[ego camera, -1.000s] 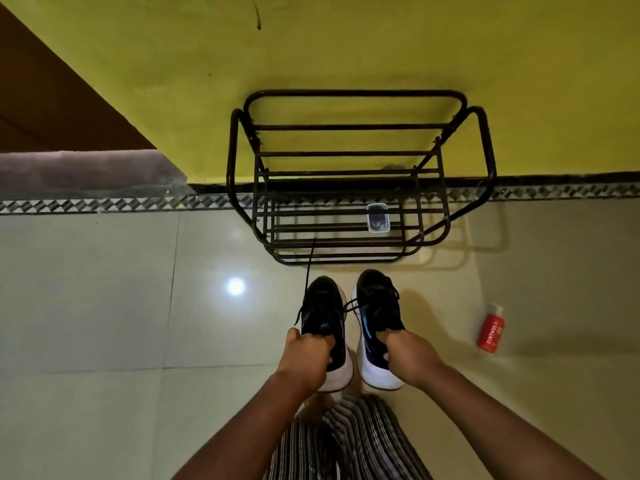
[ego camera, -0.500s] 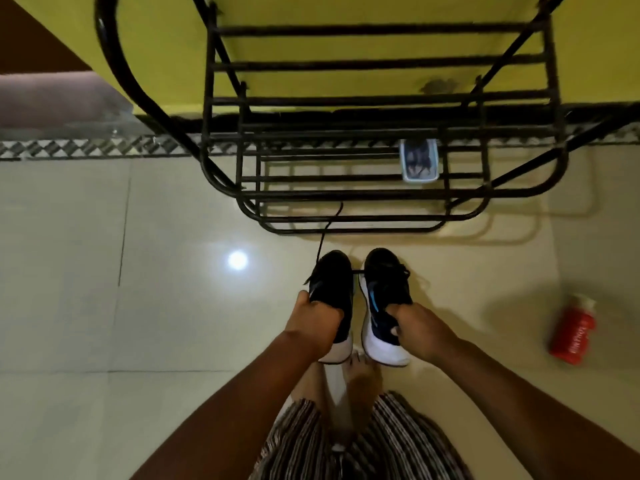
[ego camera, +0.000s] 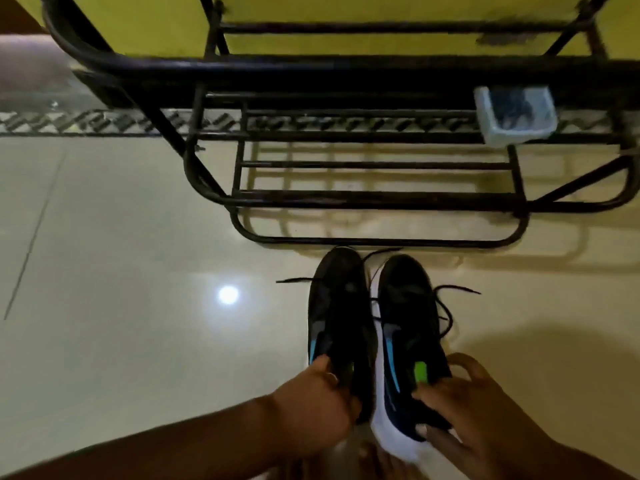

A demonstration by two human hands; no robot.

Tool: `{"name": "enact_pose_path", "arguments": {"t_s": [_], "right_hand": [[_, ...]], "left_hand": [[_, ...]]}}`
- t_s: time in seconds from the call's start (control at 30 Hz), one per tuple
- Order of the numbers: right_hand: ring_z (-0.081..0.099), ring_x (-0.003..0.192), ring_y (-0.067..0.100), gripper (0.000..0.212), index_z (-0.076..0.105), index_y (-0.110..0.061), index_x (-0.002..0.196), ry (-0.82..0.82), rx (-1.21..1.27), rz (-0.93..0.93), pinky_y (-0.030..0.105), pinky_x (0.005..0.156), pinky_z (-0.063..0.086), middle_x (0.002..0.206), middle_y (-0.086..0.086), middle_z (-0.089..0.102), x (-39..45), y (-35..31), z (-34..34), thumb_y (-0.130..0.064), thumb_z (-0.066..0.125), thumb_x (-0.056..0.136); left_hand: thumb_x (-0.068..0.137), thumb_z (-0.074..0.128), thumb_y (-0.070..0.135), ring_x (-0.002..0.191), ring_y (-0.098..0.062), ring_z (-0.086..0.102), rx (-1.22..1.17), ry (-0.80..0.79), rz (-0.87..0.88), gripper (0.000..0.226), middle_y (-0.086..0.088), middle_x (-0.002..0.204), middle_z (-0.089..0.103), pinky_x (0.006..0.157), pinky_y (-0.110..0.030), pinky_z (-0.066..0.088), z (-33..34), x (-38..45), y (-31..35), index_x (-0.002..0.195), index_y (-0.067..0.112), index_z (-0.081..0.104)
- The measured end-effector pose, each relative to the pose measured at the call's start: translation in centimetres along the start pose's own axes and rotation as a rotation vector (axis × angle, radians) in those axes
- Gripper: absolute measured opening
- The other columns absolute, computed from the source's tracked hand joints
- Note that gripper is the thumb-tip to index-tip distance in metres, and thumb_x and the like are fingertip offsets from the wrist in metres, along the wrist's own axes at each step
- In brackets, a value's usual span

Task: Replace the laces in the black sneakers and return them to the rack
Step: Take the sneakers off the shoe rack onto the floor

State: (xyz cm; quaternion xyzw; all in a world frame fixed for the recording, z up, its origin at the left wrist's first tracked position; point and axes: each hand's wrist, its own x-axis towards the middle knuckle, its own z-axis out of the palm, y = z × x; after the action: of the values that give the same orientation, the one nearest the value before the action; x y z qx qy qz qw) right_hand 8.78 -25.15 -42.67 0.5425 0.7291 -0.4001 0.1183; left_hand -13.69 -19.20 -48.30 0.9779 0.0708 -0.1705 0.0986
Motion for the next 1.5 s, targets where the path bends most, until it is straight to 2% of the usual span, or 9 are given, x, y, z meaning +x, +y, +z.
{"name": "enact_pose_path", "arguments": {"t_s": [0.13, 0.4, 0.5, 0.77, 1.07, 1.2, 1.33, 1.4, 1.5], "right_hand": [[0.059, 0.055, -0.007, 0.020, 0.054, -0.041, 0.080, 0.195, -0.149, 0.055, 0.036, 0.106, 0.010, 0.056, -0.025, 0.058, 2.0, 0.2, 3.8, -0.048, 0.040, 0.068], [0.043, 0.126, 0.014, 0.036, 0.040, -0.024, 0.131, 0.065, -0.255, 0.145, 0.046, 0.100, -0.030, 0.126, -0.001, 0.055, 2.1, -1.6, 4.7, -0.033, 0.043, 0.096], [0.047, 0.121, 0.020, 0.035, 0.042, -0.022, 0.129, 0.207, -0.274, 0.126, 0.052, 0.110, -0.019, 0.120, -0.001, 0.058, 1.0, -2.0, 5.5, -0.028, 0.045, 0.094], [0.049, 0.118, 0.022, 0.032, 0.048, -0.022, 0.125, 0.468, -0.254, 0.103, 0.035, 0.109, 0.016, 0.123, 0.000, 0.058, -1.4, -1.9, 8.4, -0.017, 0.048, 0.094], [0.066, 0.065, 0.004, 0.025, 0.045, -0.037, 0.101, 0.412, -0.142, 0.154, 0.026, 0.051, 0.052, 0.089, -0.019, 0.068, 1.3, -1.8, 24.4, -0.035, 0.021, 0.098], [0.065, 0.065, 0.008, 0.029, 0.057, -0.038, 0.097, 0.322, -0.246, 0.195, 0.026, 0.052, 0.050, 0.086, -0.017, 0.068, 1.8, -0.3, 26.1, -0.044, 0.041, 0.074], [0.068, 0.078, 0.024, 0.032, 0.072, -0.023, 0.103, 0.490, -0.075, 0.096, 0.041, 0.065, 0.052, 0.105, 0.009, 0.059, -3.6, -5.4, 17.4, -0.027, 0.046, 0.085], [0.056, 0.108, 0.029, 0.031, 0.061, -0.003, 0.120, 0.523, -0.200, -0.059, 0.040, 0.092, 0.042, 0.122, 0.020, 0.054, -4.0, -4.9, 10.4, -0.014, 0.042, 0.098], [0.056, 0.105, 0.022, 0.026, 0.064, -0.014, 0.108, 0.546, -0.096, 0.031, 0.032, 0.086, 0.044, 0.109, 0.005, 0.061, -2.4, -0.7, 8.0, -0.032, 0.051, 0.095]], "left_hand": [[0.055, 0.079, 0.043, 0.051, -0.004, 0.058, -0.033, -0.048, -0.026, 0.020, 0.013, 0.057, 0.062, 0.065, -0.017, 0.051, 3.1, 1.0, 0.9, 0.067, 0.031, 0.069], [0.077, 0.044, 0.008, 0.070, -0.017, 0.068, 0.024, -0.069, -0.208, 0.034, 0.001, 0.075, 0.071, 0.073, -0.030, 0.054, 0.0, -0.1, 2.2, 0.087, 0.017, 0.075], [0.091, 0.045, 0.000, 0.106, -0.041, 0.053, -0.067, -0.253, -0.232, 0.030, -0.024, 0.117, 0.056, 0.094, -0.046, 0.040, -0.5, 0.0, 2.9, 0.120, -0.002, 0.052], [0.097, 0.048, 0.022, 0.108, -0.037, 0.052, -0.105, -0.232, -0.454, 0.038, -0.020, 0.123, 0.053, 0.094, -0.043, 0.041, -0.6, -0.5, 6.2, 0.129, 0.001, 0.042], [0.093, 0.054, 0.021, 0.112, -0.030, 0.052, -0.372, -0.137, -0.557, 0.039, -0.014, 0.126, 0.052, 0.092, -0.038, 0.045, -2.0, -1.3, 6.4, 0.128, 0.009, 0.044], [0.081, 0.066, 0.050, 0.094, -0.014, 0.058, -0.149, 0.004, -0.587, 0.041, 0.006, 0.108, 0.062, 0.079, -0.030, 0.046, 2.3, -2.3, 8.6, 0.114, 0.027, 0.057], [0.051, 0.068, 0.080, 0.078, -0.002, 0.051, -0.132, -0.207, -0.659, 0.067, 0.020, 0.088, 0.063, 0.062, -0.023, 0.026, 5.4, -3.3, 11.9, 0.105, 0.041, 0.055], [0.082, 0.060, 0.059, 0.110, -0.012, 0.057, -0.125, 0.058, -0.571, 0.061, 0.010, 0.130, 0.055, 0.079, -0.025, 0.047, 2.6, -2.6, 8.8, 0.134, 0.031, 0.045], [0.096, 0.046, 0.036, 0.145, -0.021, 0.014, -0.039, 0.101, -0.382, 0.067, -0.002, 0.159, 0.011, 0.117, -0.035, 0.012, -0.5, -1.0, 6.5, 0.151, 0.020, 0.011]]}}
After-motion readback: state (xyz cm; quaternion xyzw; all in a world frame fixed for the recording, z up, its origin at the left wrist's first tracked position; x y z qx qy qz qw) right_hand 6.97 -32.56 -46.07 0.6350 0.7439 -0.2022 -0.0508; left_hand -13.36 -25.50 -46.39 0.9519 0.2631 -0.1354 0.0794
